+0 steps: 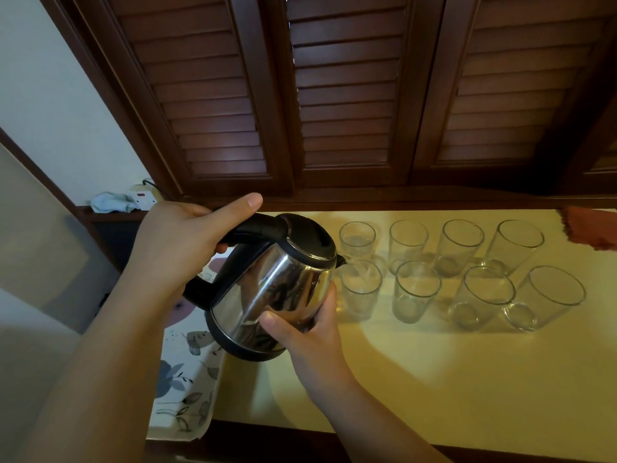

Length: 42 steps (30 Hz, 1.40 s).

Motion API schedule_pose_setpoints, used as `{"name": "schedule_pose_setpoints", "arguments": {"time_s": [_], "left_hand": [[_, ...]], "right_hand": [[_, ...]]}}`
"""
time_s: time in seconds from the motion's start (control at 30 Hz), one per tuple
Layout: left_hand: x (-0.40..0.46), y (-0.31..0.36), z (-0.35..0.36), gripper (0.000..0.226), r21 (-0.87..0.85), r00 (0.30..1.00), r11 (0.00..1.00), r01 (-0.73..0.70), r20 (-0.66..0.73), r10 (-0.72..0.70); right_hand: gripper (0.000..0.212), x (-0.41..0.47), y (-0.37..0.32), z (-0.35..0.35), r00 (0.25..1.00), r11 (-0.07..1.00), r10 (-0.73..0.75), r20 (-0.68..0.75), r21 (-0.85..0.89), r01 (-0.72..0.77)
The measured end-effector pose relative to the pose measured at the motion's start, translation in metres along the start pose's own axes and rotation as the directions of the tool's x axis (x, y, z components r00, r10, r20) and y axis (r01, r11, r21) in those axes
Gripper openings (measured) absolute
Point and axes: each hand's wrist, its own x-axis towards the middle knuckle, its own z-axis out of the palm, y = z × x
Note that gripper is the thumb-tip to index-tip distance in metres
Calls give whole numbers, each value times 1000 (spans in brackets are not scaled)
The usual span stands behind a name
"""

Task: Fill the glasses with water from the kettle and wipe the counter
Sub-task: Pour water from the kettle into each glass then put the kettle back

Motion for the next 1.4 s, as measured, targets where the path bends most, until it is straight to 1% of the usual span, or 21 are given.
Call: {"name": "schedule_pose_setpoints", "arguments": {"time_s": [0.1, 0.3, 0.43, 0.6, 0.73, 1.0, 1.27, 1.4], "left_hand": [[1, 1, -1, 72, 14, 1000, 1000, -8, -4, 8], [-1, 2, -4, 71, 24, 1000, 999, -29, -6, 29], [-1, 4, -4, 77, 20, 999, 999, -32, -13, 33], [-2, 8, -5, 70, 52, 999, 998, -37, -15, 37], [-4, 10, -7, 72, 40, 999, 999, -37, 0, 37], [-9, 17, -6, 66, 59, 998, 997, -55, -1, 55], [-11, 20, -4, 71, 85, 997, 994, -70, -12, 71], [-12, 19, -3, 70, 86, 996, 993, -79, -25, 82]], "right_hand": [[91, 0, 1, 0, 1000, 1000, 0, 4, -18, 0], [95, 0, 1, 4, 1000, 1000, 8, 0, -10, -8], [100, 0, 1, 6, 1000, 1000, 4, -12, -8, -5], [99, 0, -2, 9, 1000, 1000, -2, -16, 15, 3], [99, -2, -2, 9, 1000, 1000, 4, -7, 24, -4], [96, -3, -5, 8, 1000, 1000, -1, -4, 29, 1], [98, -6, -5, 6, 1000, 1000, 10, 1, 22, -10], [99, -6, -6, 4, 1000, 1000, 21, -1, 6, -21]]}}
